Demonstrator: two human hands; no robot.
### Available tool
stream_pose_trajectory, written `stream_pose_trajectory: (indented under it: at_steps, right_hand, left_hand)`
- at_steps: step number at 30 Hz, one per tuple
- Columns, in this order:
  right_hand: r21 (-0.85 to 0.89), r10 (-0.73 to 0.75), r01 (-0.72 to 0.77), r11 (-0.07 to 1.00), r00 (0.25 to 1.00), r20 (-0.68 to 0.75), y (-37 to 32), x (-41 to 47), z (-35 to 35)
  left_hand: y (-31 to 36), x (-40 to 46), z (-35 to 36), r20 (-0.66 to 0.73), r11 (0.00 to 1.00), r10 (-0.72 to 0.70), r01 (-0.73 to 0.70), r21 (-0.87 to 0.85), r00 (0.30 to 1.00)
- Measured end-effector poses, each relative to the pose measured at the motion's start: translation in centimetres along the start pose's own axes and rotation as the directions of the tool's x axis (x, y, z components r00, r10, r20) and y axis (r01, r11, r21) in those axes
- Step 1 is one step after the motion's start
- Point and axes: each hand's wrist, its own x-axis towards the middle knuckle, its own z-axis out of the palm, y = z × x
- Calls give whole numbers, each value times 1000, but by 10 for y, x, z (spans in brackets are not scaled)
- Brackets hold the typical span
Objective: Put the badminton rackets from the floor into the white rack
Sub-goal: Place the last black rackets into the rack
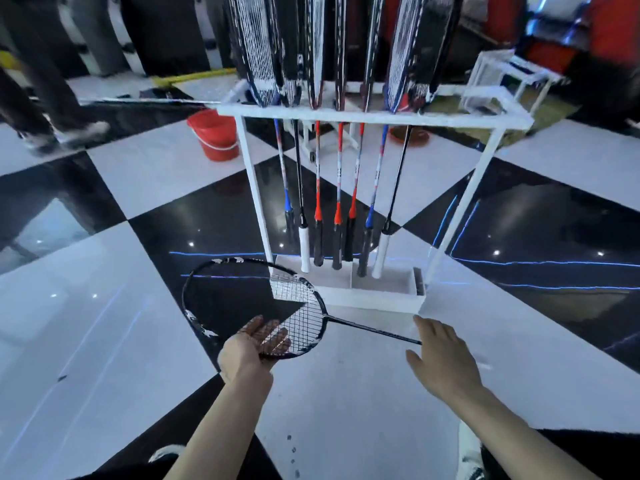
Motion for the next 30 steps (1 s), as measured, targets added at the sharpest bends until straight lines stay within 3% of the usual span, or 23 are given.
stream_pose_trajectory:
  at_steps: [6, 10, 15, 21, 25, 30]
  right_hand:
    - [-105, -34, 22, 994, 993, -115, 0, -15, -48]
    - [-124, -73, 33, 992, 942, -329, 14, -15, -84]
    - [-66, 51, -97, 993, 863, -503, 22, -20, -137]
    - [-16, 120, -154, 988, 825, -552, 21, -20, -193]
    - [-62, 42, -96, 993, 813, -581, -8, -12, -234]
    - [26, 49, -41, 999, 799, -600, -40, 2, -286]
  left_hand:
    - [44, -75, 17, 139, 992, 27, -10, -123, 990]
    - [69, -121, 27, 268, 981, 69, -16, -195, 961]
    - [99, -171, 36, 393, 970, 174, -88, -228, 903]
    - [137, -228, 43, 511, 959, 269, -178, -221, 817]
    - [156, -253, 56, 562, 927, 373, -278, -251, 738]
    - [180, -291, 71, 492, 818, 575, -459, -347, 653]
